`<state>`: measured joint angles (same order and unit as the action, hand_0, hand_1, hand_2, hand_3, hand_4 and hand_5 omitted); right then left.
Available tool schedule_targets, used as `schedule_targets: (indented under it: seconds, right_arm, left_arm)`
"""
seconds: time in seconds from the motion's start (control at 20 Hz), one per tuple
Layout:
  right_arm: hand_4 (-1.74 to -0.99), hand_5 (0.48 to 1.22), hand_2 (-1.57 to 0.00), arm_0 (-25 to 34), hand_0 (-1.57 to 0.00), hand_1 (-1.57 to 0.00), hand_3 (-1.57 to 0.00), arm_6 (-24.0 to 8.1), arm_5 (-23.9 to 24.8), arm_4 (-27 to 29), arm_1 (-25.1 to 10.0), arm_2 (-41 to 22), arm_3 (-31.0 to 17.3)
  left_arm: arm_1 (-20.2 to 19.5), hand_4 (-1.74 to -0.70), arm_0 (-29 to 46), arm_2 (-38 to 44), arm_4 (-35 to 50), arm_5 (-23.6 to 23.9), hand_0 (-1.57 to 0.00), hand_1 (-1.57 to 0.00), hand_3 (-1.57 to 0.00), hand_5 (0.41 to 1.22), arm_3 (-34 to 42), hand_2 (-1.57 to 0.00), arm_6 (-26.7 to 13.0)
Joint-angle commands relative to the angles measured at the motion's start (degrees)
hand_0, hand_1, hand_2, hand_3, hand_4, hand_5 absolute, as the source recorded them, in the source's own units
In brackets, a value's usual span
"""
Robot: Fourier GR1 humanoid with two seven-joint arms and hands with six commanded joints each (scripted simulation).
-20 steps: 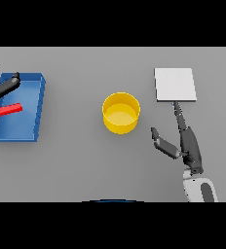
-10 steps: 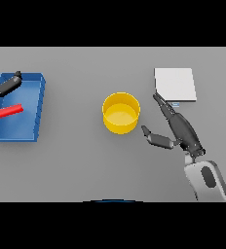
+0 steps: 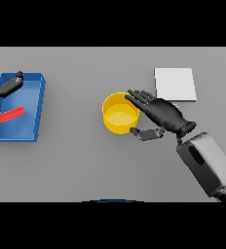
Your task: Pick up the red beaker and tilt it to pour out 1 green nut into yellow bowl. Pick up the yellow bowl and place it on the metallic measuring scale.
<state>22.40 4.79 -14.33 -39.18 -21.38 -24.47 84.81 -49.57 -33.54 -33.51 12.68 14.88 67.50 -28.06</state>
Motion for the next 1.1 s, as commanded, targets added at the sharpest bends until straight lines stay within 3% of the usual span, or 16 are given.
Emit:
schedule_targets:
  seconds: [0.0, 0.55, 1.05]
  right_arm:
    - [-1.273, 0.656, 0.0, 1.2, 0.0, 0.0, 0.0, 0.4, -1.4, 0.0, -0.2, -0.5, -0.8]
    - [-1.243, 0.682, 0.0, 11.7, 0.0, 0.0, 0.0, 6.3, -7.9, -2.9, 1.8, -7.3, -13.6]
    - [-1.307, 0.69, 0.0, 15.9, 0.0, 0.0, 0.0, 5.0, -12.2, -5.9, 3.5, -11.7, -20.1]
  left_arm:
    - [0.2, -0.8, 0.0, -0.2, 0.0, -0.2, 0.0, 0.0, 0.0, 0.723, 0.1, 0.0, -0.2]
    - [-0.4, -0.8, -0.7, 0.2, 0.0, -1.3, 0.0, 0.0, 0.0, 0.729, -1.4, 0.0, 0.9]
    - [-0.9, -0.8, -0.6, 0.3, 0.1, -1.5, 0.0, 0.0, 0.0, 0.735, -0.9, 0.0, 0.9]
